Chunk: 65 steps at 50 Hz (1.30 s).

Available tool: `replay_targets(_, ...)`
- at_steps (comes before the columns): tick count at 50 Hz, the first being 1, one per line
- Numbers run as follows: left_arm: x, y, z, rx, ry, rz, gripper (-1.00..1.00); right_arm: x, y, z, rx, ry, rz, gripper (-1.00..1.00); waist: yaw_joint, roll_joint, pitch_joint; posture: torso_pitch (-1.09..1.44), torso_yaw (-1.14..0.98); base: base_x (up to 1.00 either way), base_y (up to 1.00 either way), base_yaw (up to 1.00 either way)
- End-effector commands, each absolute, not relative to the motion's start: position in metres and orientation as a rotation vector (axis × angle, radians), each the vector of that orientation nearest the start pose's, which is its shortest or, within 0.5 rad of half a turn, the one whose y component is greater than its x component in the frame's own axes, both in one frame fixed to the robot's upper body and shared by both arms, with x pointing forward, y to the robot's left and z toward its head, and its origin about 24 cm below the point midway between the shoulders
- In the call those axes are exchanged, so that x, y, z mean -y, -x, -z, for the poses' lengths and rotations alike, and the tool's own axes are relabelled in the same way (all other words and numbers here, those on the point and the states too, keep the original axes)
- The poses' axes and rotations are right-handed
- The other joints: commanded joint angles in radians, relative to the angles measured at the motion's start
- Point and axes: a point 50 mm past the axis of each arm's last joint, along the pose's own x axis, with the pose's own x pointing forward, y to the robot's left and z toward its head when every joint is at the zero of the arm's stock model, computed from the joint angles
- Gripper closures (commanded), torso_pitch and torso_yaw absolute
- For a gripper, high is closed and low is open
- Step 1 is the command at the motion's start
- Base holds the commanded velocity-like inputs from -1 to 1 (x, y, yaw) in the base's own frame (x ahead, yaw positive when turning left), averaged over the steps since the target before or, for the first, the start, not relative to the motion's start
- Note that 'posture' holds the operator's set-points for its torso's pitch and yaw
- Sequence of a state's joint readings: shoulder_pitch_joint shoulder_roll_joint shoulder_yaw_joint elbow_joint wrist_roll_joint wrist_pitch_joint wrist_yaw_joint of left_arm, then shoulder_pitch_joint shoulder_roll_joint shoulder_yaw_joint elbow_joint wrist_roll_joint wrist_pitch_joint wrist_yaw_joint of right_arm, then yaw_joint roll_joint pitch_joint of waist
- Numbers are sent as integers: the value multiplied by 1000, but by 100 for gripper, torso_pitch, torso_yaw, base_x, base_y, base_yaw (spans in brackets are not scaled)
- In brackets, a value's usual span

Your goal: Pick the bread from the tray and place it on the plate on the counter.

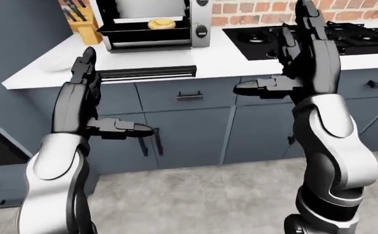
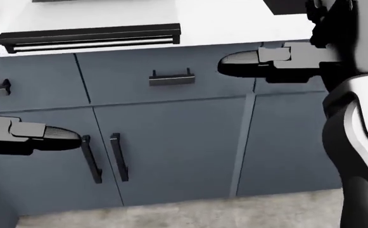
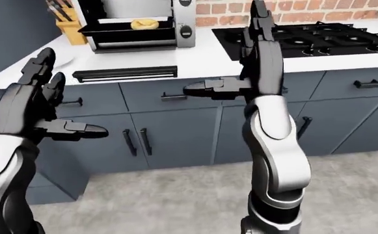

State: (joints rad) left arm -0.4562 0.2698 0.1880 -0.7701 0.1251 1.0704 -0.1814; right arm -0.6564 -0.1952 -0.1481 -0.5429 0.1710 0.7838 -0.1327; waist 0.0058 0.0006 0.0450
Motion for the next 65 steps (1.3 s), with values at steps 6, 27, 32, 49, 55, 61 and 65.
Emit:
replay_targets(6,-190,-247,-246,229,-288,-95,-100,157,-278,-282,473,8,22,-100,-5,-11,-18,0,0,26,27,0)
replay_targets(27,-193,-242,-260,254,-342,-126,-100,153,-271,-299,522,9,-19,-100,-8,10,-16,0,0,14,18,0)
replay_targets(32,-197,-236,-268,268,-360,-144,-100,153,-267,-303,533,10,-26,-100,-5,-45,-26,0,0,12,20,0)
replay_targets(49,-196,-230,-280,328,-405,-161,-100,155,-263,-306,551,9,-33,-100,-9,49,-22,0,0,12,20,0)
replay_targets(55,-197,-229,-279,327,-408,-164,-100,154,-263,-306,553,8,-33,-100,-4,-19,-10,0,0,12,20,0)
replay_targets(61,-196,-232,-278,324,-413,-162,-100,155,-263,-306,554,9,-31,-100,-10,-49,-26,0,0,12,20,0)
replay_targets(65,-196,-234,-279,327,-416,-163,-100,155,-264,-306,548,-1,-32,-100,-7,-21,-22,0,0,6,21,0)
